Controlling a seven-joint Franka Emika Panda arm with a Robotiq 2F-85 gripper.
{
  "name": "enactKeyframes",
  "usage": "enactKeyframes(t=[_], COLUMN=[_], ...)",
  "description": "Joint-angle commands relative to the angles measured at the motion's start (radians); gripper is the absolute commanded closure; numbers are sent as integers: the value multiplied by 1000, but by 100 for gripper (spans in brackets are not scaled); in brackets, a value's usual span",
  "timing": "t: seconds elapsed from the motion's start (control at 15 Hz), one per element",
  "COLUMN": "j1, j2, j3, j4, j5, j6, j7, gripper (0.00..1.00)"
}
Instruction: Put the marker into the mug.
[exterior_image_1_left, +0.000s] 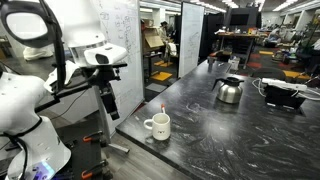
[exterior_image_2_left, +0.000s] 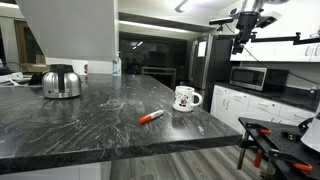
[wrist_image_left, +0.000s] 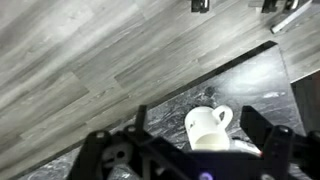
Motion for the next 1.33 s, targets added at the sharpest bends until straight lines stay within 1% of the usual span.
enactKeyframes(t=[0.0, 0.07, 0.33, 0.53, 0.73, 0.87, 1.27], j1=[48, 76, 207, 287, 322, 329, 309], j2=[30, 56, 222, 367, 509, 593, 773], j3=[10, 15, 74, 117, 161, 188, 284], j4=[17, 35, 146, 226, 297, 339, 407], j5=[-18, -20, -13, -5, -9, -8, -33], j6=[80, 110, 306, 379, 370, 359, 368], j7=[-64, -95, -139, -197, -272, -336, -400], gripper=[0, 0, 0, 0, 0, 0, 0])
